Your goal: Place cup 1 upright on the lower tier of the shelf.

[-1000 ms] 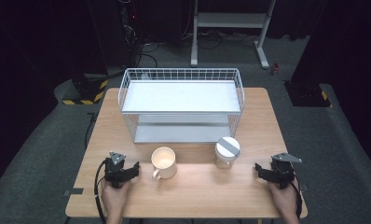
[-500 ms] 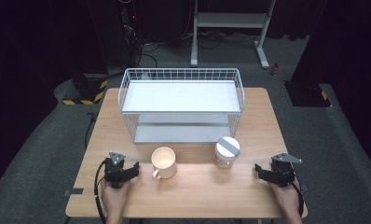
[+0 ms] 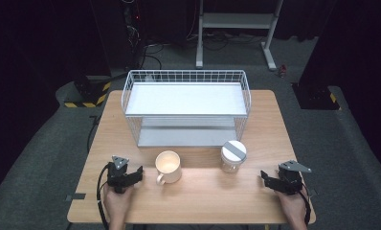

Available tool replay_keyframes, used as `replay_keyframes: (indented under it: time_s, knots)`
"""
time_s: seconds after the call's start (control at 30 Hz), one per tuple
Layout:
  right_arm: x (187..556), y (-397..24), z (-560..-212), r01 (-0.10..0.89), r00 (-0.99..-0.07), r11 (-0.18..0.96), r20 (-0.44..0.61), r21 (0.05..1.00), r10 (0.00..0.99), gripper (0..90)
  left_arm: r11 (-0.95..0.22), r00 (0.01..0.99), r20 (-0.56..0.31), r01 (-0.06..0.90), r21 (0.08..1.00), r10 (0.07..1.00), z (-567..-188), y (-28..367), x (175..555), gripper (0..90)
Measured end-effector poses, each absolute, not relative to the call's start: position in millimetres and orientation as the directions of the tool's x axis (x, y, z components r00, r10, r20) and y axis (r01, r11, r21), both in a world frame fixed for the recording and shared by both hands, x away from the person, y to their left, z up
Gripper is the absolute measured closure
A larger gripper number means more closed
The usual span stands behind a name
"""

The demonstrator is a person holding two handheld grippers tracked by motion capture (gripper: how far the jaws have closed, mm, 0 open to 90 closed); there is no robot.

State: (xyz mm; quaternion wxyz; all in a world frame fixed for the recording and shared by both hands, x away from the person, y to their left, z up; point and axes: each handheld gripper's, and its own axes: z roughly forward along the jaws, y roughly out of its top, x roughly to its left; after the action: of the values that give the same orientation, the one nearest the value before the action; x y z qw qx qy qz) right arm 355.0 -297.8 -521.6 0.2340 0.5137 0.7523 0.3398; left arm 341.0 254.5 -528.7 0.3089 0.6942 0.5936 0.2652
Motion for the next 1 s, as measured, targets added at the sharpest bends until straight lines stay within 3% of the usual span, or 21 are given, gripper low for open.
replay_keyframes:
  time_s: [0.5, 1.0]
  knots:
    - [333.4, -275.7, -515.0, 0.559, -0.471, 0.269, 0.034, 0.784, 0.881, 16.6, -0.103, 0.152, 0.001, 0.661, 0.744, 0.988, -528.7, 254.5, 341.0, 23.6]
    - [341.1, -242.1, -506.5, 0.499, -0.579, 0.324, 0.03, 0.804, 0.815, 12.9, -0.102, 0.151, 0.002, 0.661, 0.743, 0.989, -528.7, 254.5, 341.0, 23.7]
